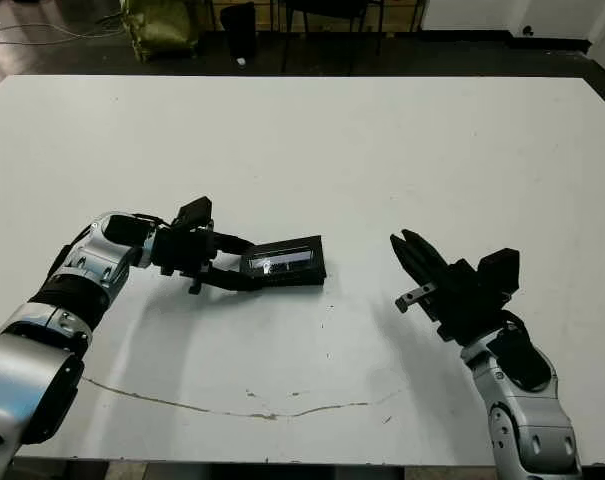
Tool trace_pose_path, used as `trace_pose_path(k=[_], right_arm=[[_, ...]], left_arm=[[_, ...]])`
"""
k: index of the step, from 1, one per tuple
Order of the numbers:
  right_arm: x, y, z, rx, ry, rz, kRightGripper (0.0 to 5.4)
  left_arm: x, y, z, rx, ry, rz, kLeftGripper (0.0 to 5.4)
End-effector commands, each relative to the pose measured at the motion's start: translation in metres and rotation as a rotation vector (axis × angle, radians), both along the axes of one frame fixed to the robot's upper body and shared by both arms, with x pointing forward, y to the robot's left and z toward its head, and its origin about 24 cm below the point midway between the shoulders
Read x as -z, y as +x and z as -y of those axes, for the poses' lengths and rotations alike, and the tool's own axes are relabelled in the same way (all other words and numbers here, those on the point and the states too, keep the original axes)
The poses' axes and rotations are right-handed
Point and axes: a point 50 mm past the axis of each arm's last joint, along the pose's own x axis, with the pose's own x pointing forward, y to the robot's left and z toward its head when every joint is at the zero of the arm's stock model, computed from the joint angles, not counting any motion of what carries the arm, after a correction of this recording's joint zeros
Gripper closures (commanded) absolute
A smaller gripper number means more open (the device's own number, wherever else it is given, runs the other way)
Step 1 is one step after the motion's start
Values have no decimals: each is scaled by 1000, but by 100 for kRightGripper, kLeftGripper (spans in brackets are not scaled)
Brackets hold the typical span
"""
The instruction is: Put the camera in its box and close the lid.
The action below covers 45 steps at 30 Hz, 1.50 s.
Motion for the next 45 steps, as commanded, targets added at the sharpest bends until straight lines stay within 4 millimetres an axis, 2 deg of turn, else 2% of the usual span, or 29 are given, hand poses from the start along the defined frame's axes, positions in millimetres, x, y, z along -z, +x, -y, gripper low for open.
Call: trace_pose_path(k=[1, 17, 28, 32, 43, 45], right_arm=[[4, -3, 3, 22, -14, -24, 540], [2, -4, 0, 28, -21, -35, 540], [3, -3, 0, 19, -17, -36, 540], [3, -3, 0, 19, -16, -32, 540], [3, -4, 1, 26, -23, -26, 540], [3, -4, 0, 25, -25, -22, 540]], left_arm=[[4, 1, 13, -12, 25, 9, 334], [-17, 4, 28, 106, 90, 44, 334], [-9, -2, 20, 168, 156, 24, 337], [-7, -3, 16, 212, 197, 43, 275], [3, -8, -10, 236, 261, 121, 9], [5, -9, -16, 215, 269, 103, 2]])
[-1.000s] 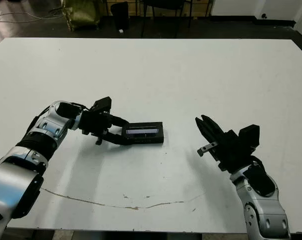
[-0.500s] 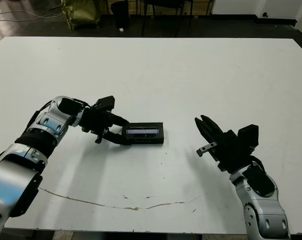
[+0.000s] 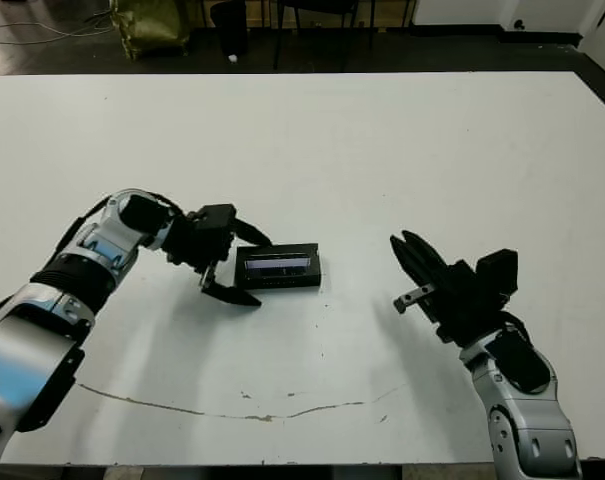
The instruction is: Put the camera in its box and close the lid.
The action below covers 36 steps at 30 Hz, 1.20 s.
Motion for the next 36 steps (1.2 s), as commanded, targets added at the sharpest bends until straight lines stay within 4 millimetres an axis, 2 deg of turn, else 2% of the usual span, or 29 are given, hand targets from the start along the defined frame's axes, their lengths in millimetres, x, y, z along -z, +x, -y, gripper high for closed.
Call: trace_pose_path(k=[1, 5, 14, 20, 23, 26, 30, 32, 36], right_arm=[[4, -2, 2, 9, -14, -15, 540], [5, -2, 3, 6, 2, -25, 540], [7, -1, 4, -5, 12, -21, 540], [7, -1, 3, -4, 4, -14, 540], [7, -1, 3, -4, -4, -9, 540], [7, -1, 3, -4, 6, -12, 540], [8, -1, 2, -1, 11, -9, 540], [8, -1, 2, -1, 16, -8, 540], [9, 0, 2, 5, 17, -7, 540]], left_arm=[[23, -9, -23, -52, 96, -82, 2], [26, -11, -43, -127, 96, -154, 2], [13, -18, -90, -224, 86, -16, 2], [-22, -18, -119, -327, 6, 82, 2], [-42, -17, -125, -415, -159, 61, 2], [-52, -18, -114, -513, -360, 141, 44], [-53, -29, -76, -606, -696, 191, 137], [-53, -36, -59, -639, -780, 202, 186], [-49, -50, -21, -693, -836, 181, 285]])
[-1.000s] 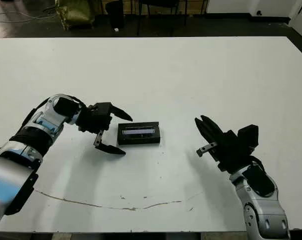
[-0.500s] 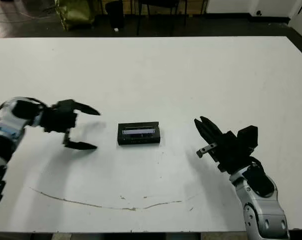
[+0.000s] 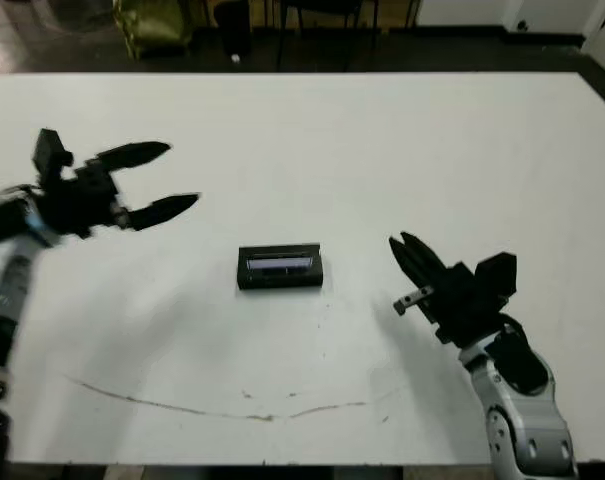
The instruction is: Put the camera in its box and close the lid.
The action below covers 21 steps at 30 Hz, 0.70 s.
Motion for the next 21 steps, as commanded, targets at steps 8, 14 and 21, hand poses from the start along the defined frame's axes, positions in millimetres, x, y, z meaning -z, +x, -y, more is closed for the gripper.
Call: trace_pose_path(k=[8, 14, 21], right_arm=[[5, 0, 1, 13, -1, -18, 540], [4, -2, 1, 25, 1, -27, 540], [4, -1, 1, 18, 9, -33, 540]], left_arm=[[27, -20, 61, -95, 31, -236, 484], [48, -23, 75, -144, 83, -366, 538], [73, -31, 74, -184, 140, -582, 538]])
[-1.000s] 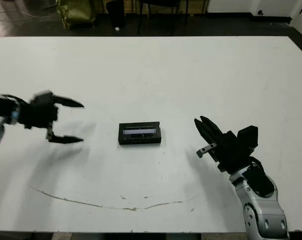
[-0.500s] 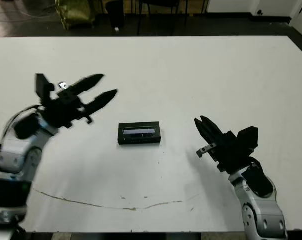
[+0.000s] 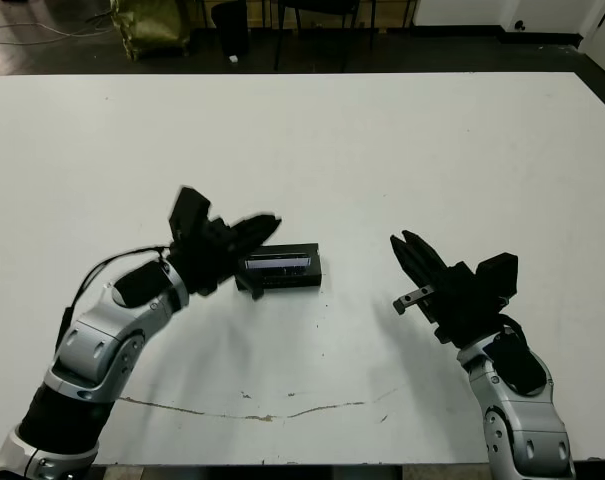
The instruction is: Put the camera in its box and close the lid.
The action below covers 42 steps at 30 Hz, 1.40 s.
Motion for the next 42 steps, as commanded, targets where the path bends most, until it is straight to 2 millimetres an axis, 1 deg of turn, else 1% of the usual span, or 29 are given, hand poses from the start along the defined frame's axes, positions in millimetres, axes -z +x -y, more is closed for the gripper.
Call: trace_pose_path(k=[1, 9, 15, 18, 21, 24, 27, 29, 35, 37, 39, 42], right_arm=[[5, -1, 1, 1, 6, -37, 540], [4, -1, 0, 5, -1, -30, 540], [5, -2, 1, 2, 1, -19, 540], [6, -1, 1, 4, 0, -25, 540], [6, -2, 1, 5, 9, -37, 540], [6, -2, 1, 3, 6, -30, 540], [6, -2, 1, 3, 7, -29, 540], [6, -2, 1, 3, 4, -28, 540], [6, -1, 0, 6, 2, -29, 540], [5, -1, 0, 7, 12, -25, 540], [4, -1, 0, 22, 21, -27, 540], [0, 1, 2, 41, 37, -24, 540]], left_arm=[[17, -6, -4, -37, 33, -121, 538], [39, -9, -9, -98, 86, -297, 538], [54, -14, -16, -103, 103, -342, 538], [59, -17, -20, -91, 138, -344, 538], [62, -20, -24, -89, 131, -361, 538], [52, -21, -25, -90, 107, -328, 538], [33, -23, -24, -88, 29, -263, 538], [21, -23, -25, -69, -11, -193, 538], [-22, -21, -32, -99, -139, 82, 538], [-35, -21, -39, -136, -214, 139, 538], [-44, -20, -49, -179, -244, 213, 538], [-54, -19, -67, -279, -238, 373, 538]])
